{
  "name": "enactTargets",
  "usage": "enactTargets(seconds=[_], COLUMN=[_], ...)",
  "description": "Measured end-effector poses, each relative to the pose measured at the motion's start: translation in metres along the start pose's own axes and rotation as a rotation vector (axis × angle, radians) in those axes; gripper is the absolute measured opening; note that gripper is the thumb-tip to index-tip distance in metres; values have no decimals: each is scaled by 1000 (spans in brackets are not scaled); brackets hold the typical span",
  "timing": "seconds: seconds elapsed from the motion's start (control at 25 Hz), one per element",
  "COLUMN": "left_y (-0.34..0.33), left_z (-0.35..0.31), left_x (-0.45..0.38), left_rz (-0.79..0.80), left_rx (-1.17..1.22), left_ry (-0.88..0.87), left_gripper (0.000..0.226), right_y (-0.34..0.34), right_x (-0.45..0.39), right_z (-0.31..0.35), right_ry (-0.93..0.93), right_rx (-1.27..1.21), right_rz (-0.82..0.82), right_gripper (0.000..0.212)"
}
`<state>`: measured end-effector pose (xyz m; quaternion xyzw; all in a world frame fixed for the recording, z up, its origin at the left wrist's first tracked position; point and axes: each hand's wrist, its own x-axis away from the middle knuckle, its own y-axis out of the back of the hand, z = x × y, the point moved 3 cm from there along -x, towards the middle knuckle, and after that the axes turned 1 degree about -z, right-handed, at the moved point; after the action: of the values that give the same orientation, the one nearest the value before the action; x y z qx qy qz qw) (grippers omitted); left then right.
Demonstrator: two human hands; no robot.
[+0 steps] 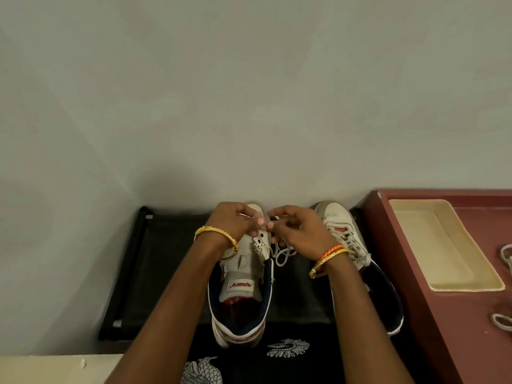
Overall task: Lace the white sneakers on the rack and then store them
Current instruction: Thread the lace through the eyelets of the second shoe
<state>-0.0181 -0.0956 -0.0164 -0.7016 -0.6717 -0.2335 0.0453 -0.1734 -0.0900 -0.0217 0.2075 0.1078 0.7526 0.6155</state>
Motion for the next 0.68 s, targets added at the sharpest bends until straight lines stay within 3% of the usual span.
enactTargets(seconds=[0.16,0.28,0.48,0.6,0.68], left_y=[2,4,11,11,7], left_z=[23,30,49,60,61], left_x=[-11,-26,-48,-56,-56], left_rz=[-82,-2,90,80,81], left_rx=[-143,-224,-453,-758,-678], left_ry=[-84,2,164,111,36], left_gripper=[10,14,16,2,9], right_y=[-10,-17,-20,-22,-22], right_x=[-19,-26,-37,-39,-39], right_z=[-18,-28,-52,-59,-57], right_ry=[75,38,-32,-48,-30], right_rx=[85,79,237,317,332], right_rz=[36,69,-63,-41,-43], right_gripper=[8,7,6,9,9])
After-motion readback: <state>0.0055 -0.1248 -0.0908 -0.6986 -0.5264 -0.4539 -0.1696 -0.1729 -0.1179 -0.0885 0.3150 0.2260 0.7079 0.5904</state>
